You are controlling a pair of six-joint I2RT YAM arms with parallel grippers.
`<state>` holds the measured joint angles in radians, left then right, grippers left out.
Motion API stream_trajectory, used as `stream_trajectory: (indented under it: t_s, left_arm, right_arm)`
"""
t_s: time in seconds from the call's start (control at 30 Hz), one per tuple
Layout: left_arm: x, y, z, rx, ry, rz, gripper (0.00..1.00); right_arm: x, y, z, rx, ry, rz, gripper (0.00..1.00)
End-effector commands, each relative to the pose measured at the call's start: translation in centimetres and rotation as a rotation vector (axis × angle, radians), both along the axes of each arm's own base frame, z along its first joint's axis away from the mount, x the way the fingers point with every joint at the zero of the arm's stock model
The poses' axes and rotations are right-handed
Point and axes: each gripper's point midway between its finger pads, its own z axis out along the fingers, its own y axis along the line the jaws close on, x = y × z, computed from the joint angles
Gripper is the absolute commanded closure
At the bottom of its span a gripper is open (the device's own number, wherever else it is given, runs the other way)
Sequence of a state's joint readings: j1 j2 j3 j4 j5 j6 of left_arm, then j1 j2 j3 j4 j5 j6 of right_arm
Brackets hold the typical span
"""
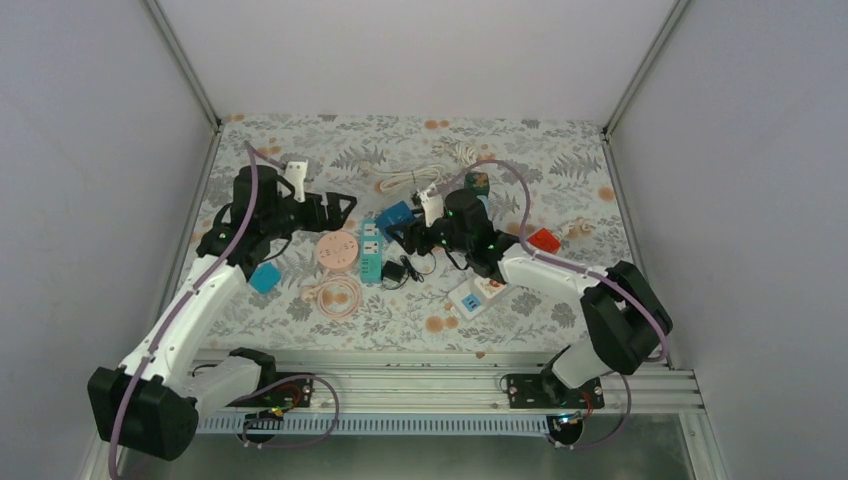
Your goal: Insert the plug
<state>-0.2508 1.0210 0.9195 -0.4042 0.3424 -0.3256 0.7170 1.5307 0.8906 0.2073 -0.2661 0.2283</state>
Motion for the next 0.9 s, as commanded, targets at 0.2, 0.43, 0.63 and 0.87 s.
stream_trajectory:
  t_s: [0.2,0.43,0.63,0.87]
  left_arm:
    - [-4.8,-6.5,-2.2,-0.37,0.327,-0.365,0.0]
    - [-6.5,-7.7,-6.8,-0.486,0.555,-0.441,0.0]
    - [-6.9,-8.2,-6.4,-0.546,0.596,-0.472,0.03]
    - [-7.5,-8.2,-8.4,-0.54,0.689,-0.466,0.09]
  right_arm:
    - [-6.4,2.0,3.7,0.128,-0.239,0.376,0.42]
    - [-8.4,3.4,4.6,0.124,-0.338,0.526,0.41]
    - [-8.7,3.9,4.0,0.113,-0.346,0.574,0.41]
    - [-9.1,4.8,3.2,0.101,-0.297,0.645,0.39]
